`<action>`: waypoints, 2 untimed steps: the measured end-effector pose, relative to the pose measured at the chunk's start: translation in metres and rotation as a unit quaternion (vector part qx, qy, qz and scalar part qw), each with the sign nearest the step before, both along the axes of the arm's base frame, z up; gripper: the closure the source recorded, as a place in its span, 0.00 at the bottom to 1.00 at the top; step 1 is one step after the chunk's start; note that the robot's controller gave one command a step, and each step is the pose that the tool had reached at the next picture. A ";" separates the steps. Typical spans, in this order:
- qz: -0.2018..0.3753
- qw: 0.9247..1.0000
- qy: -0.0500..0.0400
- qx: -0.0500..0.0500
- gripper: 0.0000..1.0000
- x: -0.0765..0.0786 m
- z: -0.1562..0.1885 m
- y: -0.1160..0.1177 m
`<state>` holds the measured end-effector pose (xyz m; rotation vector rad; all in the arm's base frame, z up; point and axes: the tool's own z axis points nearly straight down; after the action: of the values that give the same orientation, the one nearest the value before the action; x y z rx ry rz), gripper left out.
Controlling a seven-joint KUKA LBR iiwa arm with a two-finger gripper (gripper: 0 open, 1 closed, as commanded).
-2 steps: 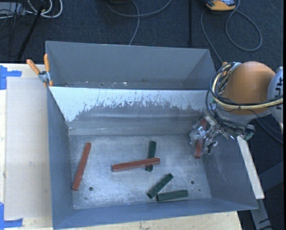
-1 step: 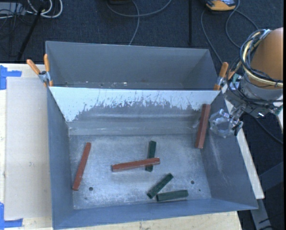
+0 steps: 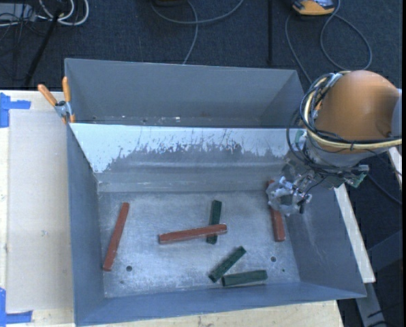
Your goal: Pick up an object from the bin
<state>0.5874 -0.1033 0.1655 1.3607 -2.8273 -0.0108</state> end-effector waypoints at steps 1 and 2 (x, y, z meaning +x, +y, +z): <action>-0.003 1.000 -0.003 -0.001 0.00 0.001 0.004 -0.003; 0.133 0.991 -0.003 0.002 0.00 0.023 -0.048 -0.050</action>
Offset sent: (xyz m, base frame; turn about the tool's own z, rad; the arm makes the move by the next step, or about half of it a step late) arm 0.0000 0.0000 0.0000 0.0000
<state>0.6106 -0.1534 0.1174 1.7274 -2.6269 -0.0111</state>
